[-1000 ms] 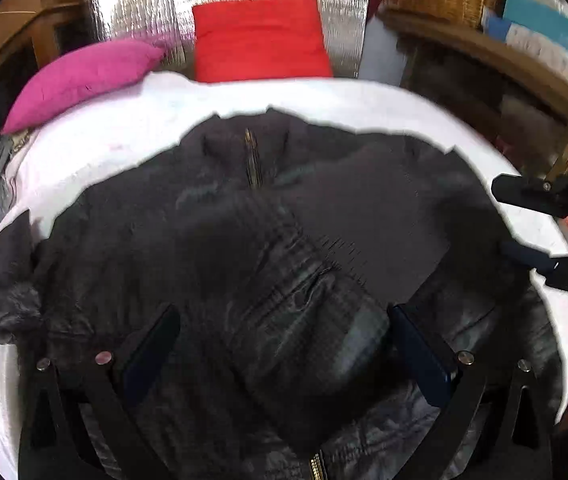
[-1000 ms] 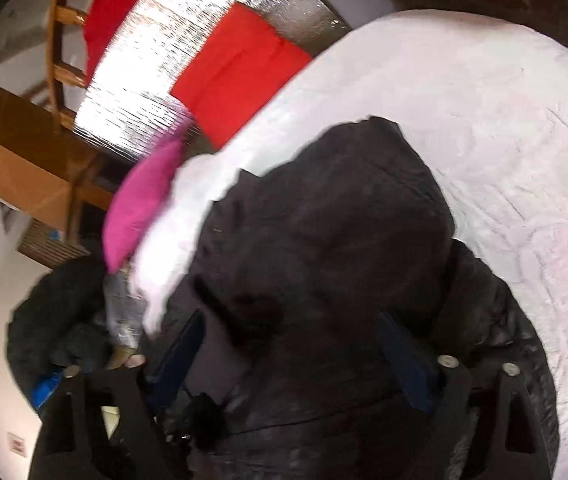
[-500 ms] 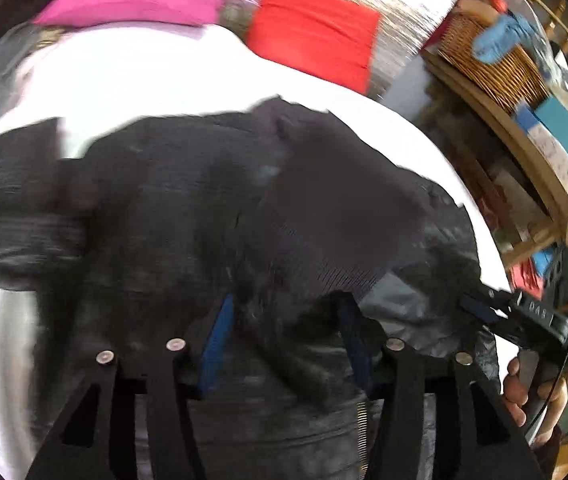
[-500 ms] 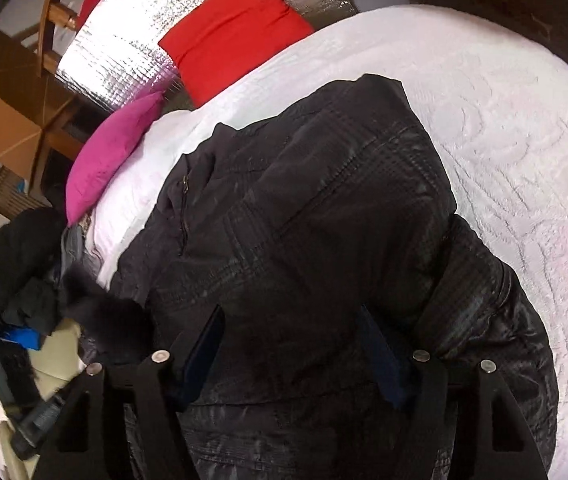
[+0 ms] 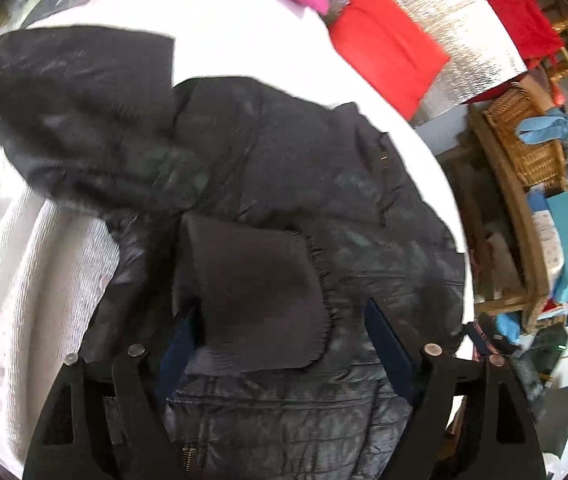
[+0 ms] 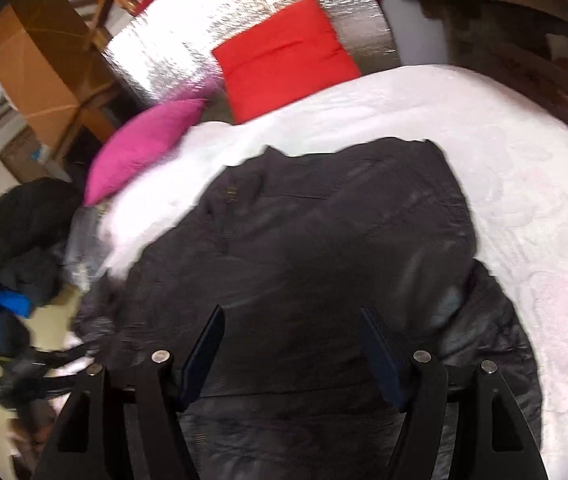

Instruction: Fold large clothes

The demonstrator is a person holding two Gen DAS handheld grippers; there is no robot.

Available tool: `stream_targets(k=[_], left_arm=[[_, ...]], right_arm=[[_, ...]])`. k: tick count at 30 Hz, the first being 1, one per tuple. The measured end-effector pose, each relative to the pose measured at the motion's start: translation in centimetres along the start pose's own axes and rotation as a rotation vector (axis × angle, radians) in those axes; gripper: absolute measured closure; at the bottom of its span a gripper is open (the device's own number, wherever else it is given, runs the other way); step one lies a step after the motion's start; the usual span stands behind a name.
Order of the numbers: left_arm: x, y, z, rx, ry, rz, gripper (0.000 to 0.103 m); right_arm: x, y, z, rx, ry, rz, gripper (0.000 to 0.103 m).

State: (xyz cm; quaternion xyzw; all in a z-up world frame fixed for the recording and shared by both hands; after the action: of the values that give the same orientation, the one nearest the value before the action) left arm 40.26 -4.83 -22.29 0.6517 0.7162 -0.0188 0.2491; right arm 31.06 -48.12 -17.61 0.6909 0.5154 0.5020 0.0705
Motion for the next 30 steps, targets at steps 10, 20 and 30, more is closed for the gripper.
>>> stream_targets(k=[10, 20, 30], left_arm=[[-1.8, 0.3, 0.4, -0.119, 0.091, 0.100, 0.084], [-1.9, 3.6, 1.7, -0.196, 0.171, 0.089, 0.086], [-1.3, 4.3, 3.0, -0.168, 0.273, 0.077, 0.080]], right_arm=[[-3.4, 4.2, -1.5, -0.050, -0.254, -0.073, 0.029], [-8.6, 5.5, 4.4, 0.085, -0.310, 0.005, 0.069], [-8.8, 5.6, 3.6, 0.045, -0.348, 0.025, 0.072]])
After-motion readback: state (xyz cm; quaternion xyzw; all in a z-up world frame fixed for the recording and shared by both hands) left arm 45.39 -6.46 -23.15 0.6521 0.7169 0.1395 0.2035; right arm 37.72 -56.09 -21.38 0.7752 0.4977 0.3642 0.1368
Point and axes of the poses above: each gripper's, at about its wrist camera, not at the fingertips, and z roughly the way its jaws point, x to its left, y to its top, the point moved 1 cm from there along z, roughly the way its jaws point, and after that the axes turned 12 degrees about y, right-handed, at the moved point
